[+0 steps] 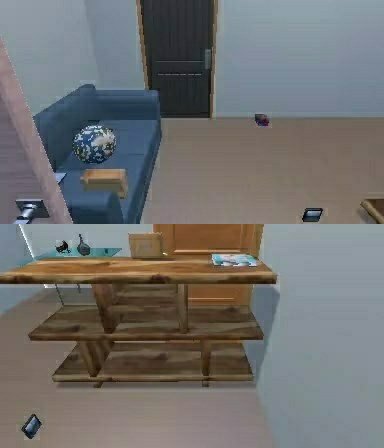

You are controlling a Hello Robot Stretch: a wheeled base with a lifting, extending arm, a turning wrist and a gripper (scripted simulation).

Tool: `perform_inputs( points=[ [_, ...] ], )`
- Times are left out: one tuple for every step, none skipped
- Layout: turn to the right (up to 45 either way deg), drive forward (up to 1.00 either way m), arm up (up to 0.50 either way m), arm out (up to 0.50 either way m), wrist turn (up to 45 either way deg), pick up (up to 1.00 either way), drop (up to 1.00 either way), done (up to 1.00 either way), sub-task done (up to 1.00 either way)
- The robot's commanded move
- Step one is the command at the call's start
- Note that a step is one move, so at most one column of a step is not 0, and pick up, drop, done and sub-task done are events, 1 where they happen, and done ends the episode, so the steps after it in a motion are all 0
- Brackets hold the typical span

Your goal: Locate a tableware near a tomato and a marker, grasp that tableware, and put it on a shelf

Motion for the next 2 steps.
perform_inputs(
  points=[
    [-45.0,0.0,0.0,0.0,0.0,0.0,0.0,0.0,0.0],
    [-45.0,0.0,0.0,0.0,0.0,0.0,0.0,0.0,0.0]
  ],
)
